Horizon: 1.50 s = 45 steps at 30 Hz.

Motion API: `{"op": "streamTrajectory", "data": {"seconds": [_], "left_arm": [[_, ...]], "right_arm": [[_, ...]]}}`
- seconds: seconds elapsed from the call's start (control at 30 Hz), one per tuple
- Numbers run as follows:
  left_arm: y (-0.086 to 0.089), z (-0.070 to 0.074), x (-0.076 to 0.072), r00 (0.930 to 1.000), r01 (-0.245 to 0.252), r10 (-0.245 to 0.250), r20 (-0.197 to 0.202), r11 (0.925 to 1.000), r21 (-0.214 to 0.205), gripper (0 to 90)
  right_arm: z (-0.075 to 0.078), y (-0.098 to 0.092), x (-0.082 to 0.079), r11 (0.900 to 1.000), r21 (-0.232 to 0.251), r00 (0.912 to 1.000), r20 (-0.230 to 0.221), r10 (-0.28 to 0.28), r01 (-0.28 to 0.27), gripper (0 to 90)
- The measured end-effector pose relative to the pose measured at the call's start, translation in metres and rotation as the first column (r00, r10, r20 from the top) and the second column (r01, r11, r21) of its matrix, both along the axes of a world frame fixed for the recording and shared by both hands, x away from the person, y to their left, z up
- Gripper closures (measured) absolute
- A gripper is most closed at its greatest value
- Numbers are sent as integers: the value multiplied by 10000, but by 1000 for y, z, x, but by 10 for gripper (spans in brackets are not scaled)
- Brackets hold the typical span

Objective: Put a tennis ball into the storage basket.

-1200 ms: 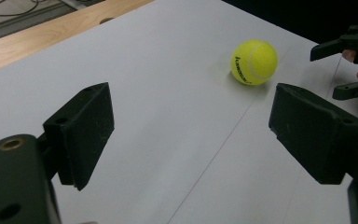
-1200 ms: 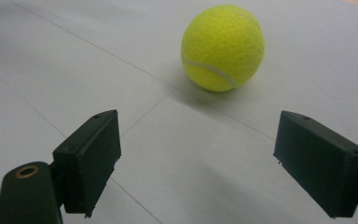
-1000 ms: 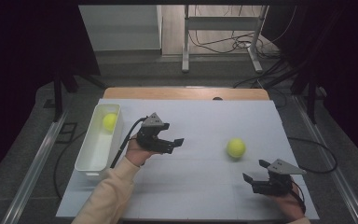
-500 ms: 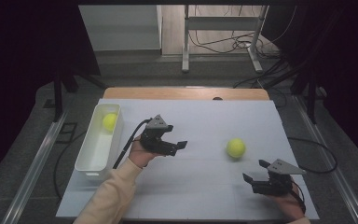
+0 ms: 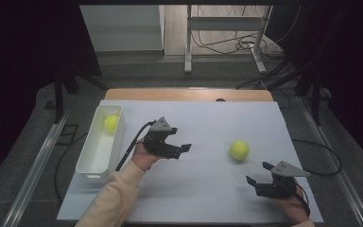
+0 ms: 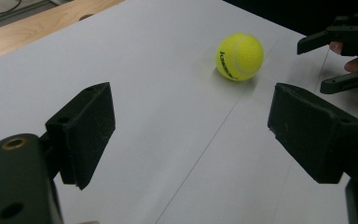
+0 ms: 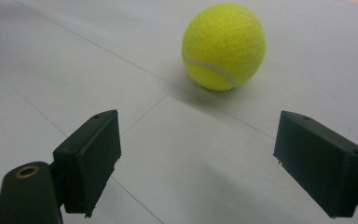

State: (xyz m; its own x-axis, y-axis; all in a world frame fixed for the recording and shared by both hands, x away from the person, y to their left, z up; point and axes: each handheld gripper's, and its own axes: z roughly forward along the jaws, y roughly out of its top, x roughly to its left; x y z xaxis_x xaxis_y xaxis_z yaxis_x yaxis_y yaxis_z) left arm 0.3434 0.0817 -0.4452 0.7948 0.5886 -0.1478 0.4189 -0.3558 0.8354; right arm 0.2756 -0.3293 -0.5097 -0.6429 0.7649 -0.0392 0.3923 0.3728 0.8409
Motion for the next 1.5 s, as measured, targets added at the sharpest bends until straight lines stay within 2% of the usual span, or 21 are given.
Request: {"op": "streamTrajectory", "data": {"seconds": [0.67, 1.0, 1.1, 1.23, 1.3, 1.5], "left_arm": [[-8, -1, -2, 9997, 241, -241, -34, 9997, 26, 160], [-18, -6, -1, 9990, 433, -432, -115, 9990, 84, 160], [-23, -6, -1, 9986, 516, -515, -108, 9986, 113, 161], [-37, -4, -1, 9964, 843, -841, -59, 9954, 457, 159], [-44, -2, -1, 9956, 917, -926, 114, 9937, 646, 154], [-60, -4, 2, 9933, 1159, -1159, -20, 9917, 552, 154]], "right_arm": [[0, 0, 0, 10000, 22, 10000, 0, 25, -25, 153], [0, 0, 0, 10000, 5, 10000, -4, -11, 11, 153], [0, 0, 0, 10000, 3, 10000, -7, -14, 14, 154], [0, 0, 0, 10000, 12, 10000, -3, -25, 25, 154], [0, 0, 0, 10000, 21, 10000, -22, -39, 39, 154], [1, -1, -1, 10000, 58, 10000, 10, -19, 18, 154]]}}
